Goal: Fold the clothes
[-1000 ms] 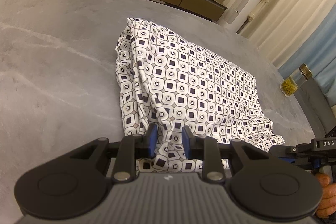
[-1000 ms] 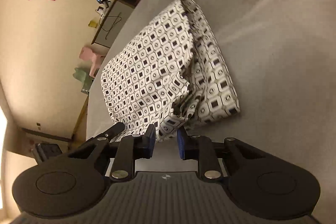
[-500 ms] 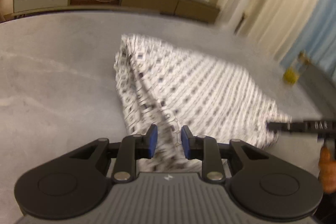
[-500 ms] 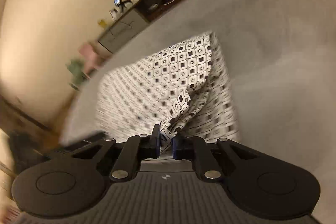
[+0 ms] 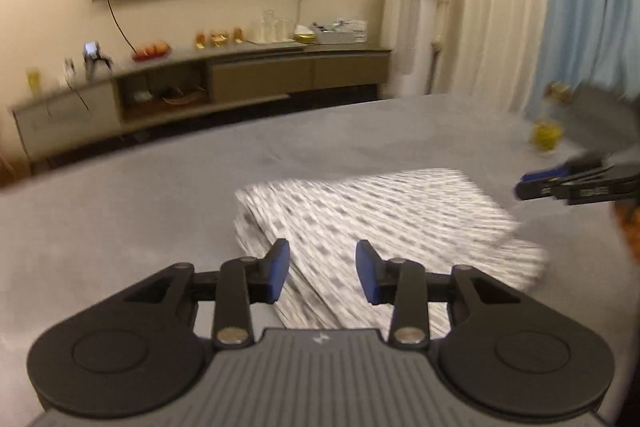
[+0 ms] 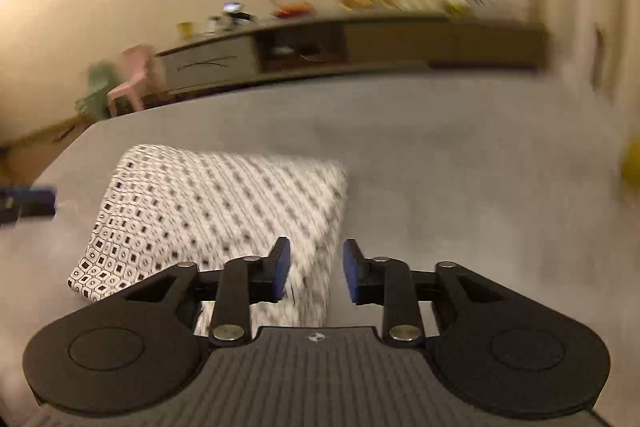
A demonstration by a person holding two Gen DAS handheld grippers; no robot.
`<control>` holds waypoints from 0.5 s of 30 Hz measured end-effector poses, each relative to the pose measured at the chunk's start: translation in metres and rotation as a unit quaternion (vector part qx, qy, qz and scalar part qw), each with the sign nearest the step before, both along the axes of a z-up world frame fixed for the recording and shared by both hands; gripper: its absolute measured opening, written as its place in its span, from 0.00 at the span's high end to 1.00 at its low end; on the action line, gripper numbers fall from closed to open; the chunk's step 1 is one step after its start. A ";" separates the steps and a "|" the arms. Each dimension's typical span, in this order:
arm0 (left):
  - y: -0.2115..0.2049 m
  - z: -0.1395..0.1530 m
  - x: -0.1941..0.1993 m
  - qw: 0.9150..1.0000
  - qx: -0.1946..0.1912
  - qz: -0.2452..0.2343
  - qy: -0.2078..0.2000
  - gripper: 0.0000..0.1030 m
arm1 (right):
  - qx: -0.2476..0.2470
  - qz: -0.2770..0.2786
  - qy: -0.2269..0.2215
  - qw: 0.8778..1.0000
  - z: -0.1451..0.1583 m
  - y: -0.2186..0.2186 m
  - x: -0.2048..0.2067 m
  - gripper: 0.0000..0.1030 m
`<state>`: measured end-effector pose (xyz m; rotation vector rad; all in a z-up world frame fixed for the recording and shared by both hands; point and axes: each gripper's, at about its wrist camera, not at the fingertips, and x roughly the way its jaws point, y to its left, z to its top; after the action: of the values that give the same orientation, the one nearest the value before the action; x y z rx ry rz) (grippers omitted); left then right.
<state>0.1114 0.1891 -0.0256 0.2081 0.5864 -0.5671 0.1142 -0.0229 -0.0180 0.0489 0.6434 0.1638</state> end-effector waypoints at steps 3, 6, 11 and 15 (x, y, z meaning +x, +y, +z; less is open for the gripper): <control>-0.007 -0.017 0.031 1.000 0.004 0.019 0.022 0.65 | -0.070 0.072 -0.009 0.995 -0.010 0.026 0.040 0.68; -0.015 -0.034 0.063 0.998 0.008 0.037 0.045 0.65 | -0.136 0.122 -0.014 0.983 -0.024 0.046 0.075 0.68; -0.019 -0.062 0.108 0.994 0.005 0.069 0.088 0.65 | -0.143 0.166 0.003 0.976 -0.042 0.036 0.104 0.69; -0.013 -0.062 0.110 0.992 0.018 0.072 0.103 0.66 | -0.055 0.149 0.025 0.987 -0.043 0.001 0.115 0.63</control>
<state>0.2216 0.1763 -0.0871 0.1406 0.8051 -0.4401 0.2293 -0.0215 -0.0615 -0.1503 0.7071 0.4174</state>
